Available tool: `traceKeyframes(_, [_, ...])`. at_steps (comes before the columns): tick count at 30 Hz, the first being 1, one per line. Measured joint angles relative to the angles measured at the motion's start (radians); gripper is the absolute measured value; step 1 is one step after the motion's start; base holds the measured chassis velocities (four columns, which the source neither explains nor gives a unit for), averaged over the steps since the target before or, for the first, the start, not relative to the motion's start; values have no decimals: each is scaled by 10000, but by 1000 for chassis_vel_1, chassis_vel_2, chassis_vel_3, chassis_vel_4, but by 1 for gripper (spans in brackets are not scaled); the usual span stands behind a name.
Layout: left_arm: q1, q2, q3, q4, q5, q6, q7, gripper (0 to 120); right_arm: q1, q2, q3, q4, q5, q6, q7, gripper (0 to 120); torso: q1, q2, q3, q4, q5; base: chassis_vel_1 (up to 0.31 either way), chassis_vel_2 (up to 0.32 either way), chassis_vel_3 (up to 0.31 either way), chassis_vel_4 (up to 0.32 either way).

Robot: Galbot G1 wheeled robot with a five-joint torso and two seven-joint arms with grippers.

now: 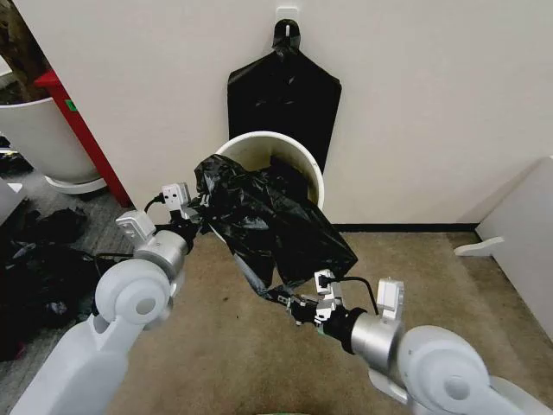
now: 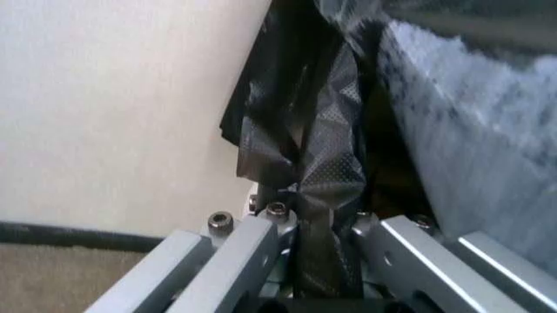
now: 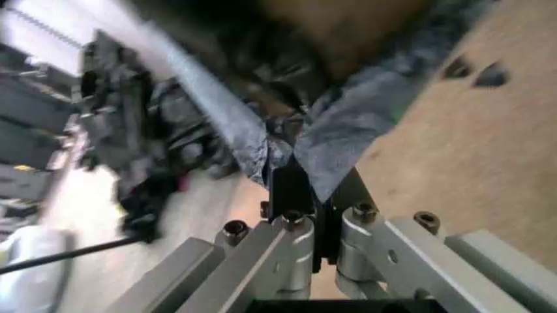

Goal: Place the garbage bag over the trash bin.

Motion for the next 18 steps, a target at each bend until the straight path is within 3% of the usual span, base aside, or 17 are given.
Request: traceKeyframes(18, [232, 122, -227, -118, -324, 629, -179, 1, -223, -366, 978, -872, -2385, 171, -162, 0, 0, 0, 0, -1, 0, 0, 0, 0, 0])
